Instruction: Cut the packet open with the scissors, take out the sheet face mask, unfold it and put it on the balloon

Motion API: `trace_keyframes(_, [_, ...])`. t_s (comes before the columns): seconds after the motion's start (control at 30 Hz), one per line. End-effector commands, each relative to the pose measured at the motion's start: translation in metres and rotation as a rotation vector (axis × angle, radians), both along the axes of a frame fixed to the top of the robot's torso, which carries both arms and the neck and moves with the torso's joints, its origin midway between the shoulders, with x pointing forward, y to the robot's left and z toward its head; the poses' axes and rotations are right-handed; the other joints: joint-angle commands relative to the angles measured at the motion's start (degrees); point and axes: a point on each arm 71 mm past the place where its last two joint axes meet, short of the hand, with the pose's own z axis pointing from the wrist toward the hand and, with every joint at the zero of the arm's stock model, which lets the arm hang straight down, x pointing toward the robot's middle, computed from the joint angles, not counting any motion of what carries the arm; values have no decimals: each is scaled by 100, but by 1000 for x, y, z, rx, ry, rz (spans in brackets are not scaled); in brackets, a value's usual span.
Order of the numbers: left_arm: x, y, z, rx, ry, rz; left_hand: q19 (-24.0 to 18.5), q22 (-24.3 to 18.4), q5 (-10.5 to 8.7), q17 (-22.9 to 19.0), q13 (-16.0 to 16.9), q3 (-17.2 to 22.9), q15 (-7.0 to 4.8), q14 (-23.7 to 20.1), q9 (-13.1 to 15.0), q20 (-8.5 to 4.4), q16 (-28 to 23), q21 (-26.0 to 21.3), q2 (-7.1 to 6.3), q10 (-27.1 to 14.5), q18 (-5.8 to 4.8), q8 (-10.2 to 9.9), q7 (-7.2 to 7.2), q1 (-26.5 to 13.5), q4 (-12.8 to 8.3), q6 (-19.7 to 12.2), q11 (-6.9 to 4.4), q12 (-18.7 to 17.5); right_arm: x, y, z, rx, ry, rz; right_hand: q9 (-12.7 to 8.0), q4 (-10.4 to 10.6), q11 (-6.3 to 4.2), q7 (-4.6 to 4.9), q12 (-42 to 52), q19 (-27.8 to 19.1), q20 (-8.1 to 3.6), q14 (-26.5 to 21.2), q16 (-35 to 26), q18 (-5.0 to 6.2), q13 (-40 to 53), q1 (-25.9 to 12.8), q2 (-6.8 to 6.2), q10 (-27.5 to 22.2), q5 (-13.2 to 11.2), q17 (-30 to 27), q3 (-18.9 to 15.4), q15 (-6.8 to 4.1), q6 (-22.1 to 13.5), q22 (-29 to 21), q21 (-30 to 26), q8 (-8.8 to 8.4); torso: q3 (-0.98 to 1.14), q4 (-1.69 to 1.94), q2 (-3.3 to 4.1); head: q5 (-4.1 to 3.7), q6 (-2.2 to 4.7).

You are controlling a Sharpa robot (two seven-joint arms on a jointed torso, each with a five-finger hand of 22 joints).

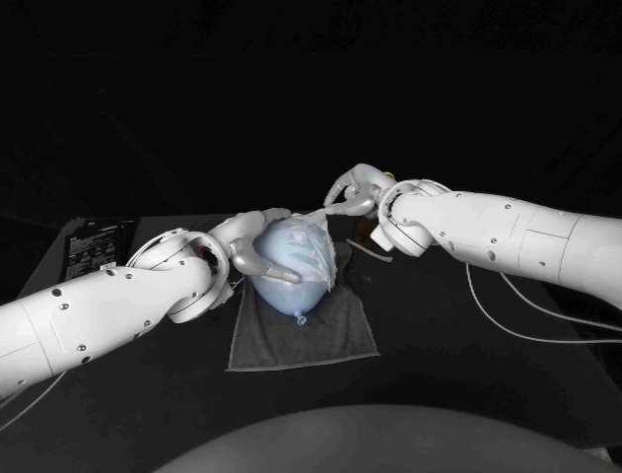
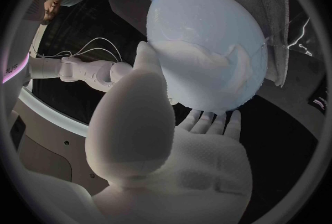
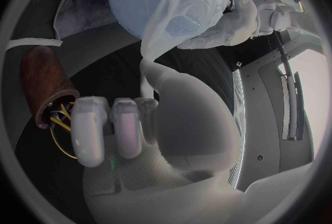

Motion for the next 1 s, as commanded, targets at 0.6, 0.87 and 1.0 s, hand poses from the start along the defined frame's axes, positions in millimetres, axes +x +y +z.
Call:
trace_keyframes(0.6, [-2, 0, -2, -4, 18, 16, 43, 6, -5, 9, -11, -14, 33, 50, -14, 3, 30, 30, 10, 39, -33, -43, 742, 66, 11, -8, 22, 17, 3, -3, -5, -53, -2, -10, -8, -61, 36, 48, -89, 406, -12, 677, 25, -32, 1407, -184, -13, 524, 15, 1508, 172, -81, -221, 1328, -302, -28, -2, -1, -10, -32, 1])
trace_keyframes(0.87, [-1, 3, -3, -1, 23, 21, 44, 6, -5, 8, -11, -15, 35, 51, -11, 3, 30, 30, 10, 46, -33, -39, 744, 71, 11, -6, 23, 22, -10, -23, -4, 2, 13, -46, -239, 367, 435, 499, -1061, 120, 215, 593, -82, 94, 574, -986, -291, -296, 10, 1254, -372, 258, -1024, 1119, -989, -585, -7, -10, -8, -58, 1])
trace_keyframes(1.0, [-1, 6, -4, 3, 26, 26, 47, 6, -4, 8, -9, -13, 37, 52, -5, 4, 29, 31, 11, 58, -34, -29, 746, 77, 10, 4, 24, 31, -28, -31, -5, 53, 47, -38, -265, 575, 484, 540, -1187, 66, 294, 551, -127, 122, 451, -1183, -390, -428, 12, 1148, -688, 310, -1156, 1083, -1107, -667, -5, -19, -11, -57, 1])
